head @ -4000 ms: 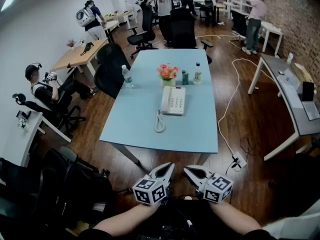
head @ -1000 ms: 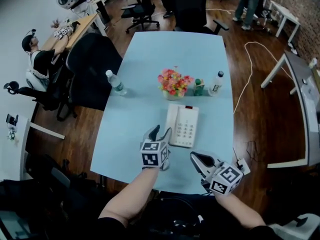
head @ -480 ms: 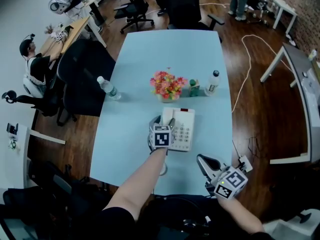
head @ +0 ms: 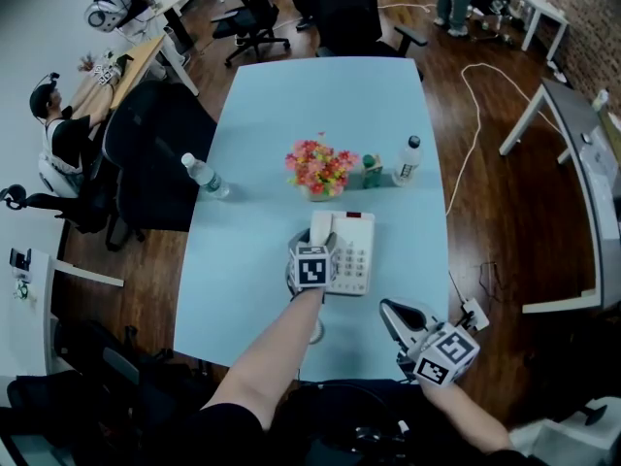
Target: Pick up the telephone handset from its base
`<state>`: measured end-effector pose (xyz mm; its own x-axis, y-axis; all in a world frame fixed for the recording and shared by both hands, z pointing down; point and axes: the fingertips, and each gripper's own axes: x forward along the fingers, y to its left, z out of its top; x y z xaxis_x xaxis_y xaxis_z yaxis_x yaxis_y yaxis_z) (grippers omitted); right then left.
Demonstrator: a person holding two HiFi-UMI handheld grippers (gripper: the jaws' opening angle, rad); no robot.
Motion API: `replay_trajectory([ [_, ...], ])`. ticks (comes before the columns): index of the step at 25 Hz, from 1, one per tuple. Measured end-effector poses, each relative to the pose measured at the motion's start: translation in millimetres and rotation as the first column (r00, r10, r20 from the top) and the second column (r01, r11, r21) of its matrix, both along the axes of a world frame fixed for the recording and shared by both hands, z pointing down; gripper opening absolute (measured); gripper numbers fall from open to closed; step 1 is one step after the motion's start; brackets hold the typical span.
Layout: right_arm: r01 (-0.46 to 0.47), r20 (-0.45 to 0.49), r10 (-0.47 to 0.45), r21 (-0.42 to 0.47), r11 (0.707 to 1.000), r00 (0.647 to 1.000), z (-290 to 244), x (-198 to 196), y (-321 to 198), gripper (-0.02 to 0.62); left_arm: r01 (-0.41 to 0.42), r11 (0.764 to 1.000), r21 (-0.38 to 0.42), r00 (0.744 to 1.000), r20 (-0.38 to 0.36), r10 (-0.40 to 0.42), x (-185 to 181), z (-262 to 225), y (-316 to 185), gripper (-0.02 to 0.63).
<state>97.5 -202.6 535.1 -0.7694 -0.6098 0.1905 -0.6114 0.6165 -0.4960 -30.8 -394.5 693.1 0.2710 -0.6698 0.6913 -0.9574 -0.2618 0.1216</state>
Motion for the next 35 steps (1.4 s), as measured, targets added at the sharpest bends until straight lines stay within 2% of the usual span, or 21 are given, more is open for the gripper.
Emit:
replay_trajectory([
  [3,0.003,-0.007,-0.003,0.007,1.0,1.0,-2.7,-2.4,2.5,0.018,0.02,1.0,-0.001,0.999,-0.035,-0.02,-2.0,-5.1,1.3,0.236],
  [8,-0.01,-0.017,0.011,0.023,1.0,1.0,-3.8,-3.6,6.6,0.017,0.011,0.999,0.049,0.994,-0.105,-0.006,-0.2,-30.5,7.2,0.235],
  [12,-0.006,-0.025,0.007,0.031,0.999,1.0,-10.4,-11.6,13.2,0.018,0.019,0.997,0.075,0.984,-0.18,-0.005,-8.0,-50.8,16.2,0.235],
  [15,0.005,-0.028,-0.003,0.044,0.999,1.0,-14.8,-22.5,19.1,0.018,0.011,0.996,0.093,0.966,-0.259,0.013,-14.6,-70.6,26.1,0.235],
  [18,0.029,-0.027,-0.028,0.057,0.998,0.999,-19.4,-37.2,26.0,0.017,0.003,0.995,0.099,0.924,-0.38,0.035,-22.1,-89.9,41.3,0.235],
  [21,0.07,-0.018,-0.069,0.078,0.995,0.997,-25.5,-55.0,35.0,0.017,0.014,0.995,0.101,0.849,-0.527,0.042,-35.6,-112.4,62.1,0.233],
  [25,0.112,-0.022,-0.11,0.119,0.987,0.994,-34.8,-78.0,43.4,0.017,-0.002,0.986,0.164,0.782,-0.615,0.103,-63.0,-149.4,92.8,0.233],
  [29,0.119,-0.03,-0.116,0.114,0.986,0.993,-34.6,-91.9,50.2,0.018,-0.004,0.975,0.224,0.704,-0.692,0.162,-91.1,-186.5,132.1,0.233],
  [31,0.125,-0.028,-0.123,0.101,0.987,0.992,-32.4,-98.6,53.5,0.018,-0.023,0.968,0.248,0.691,-0.696,0.195,-103.0,-197.5,153.1,0.233],
  [34,0.118,-0.034,-0.116,0.09,0.989,0.993,-32.7,-106.2,56.4,0.017,-0.039,0.963,0.266,0.687,-0.692,0.22,-120.3,-209.5,182.2,0.233],
  [35,0.118,-0.041,-0.114,0.092,0.989,0.993,-33.1,-108.7,57.6,0.017,-0.033,0.965,0.259,0.668,-0.713,0.214,-126.0,-210.3,190.9,0.233],
])
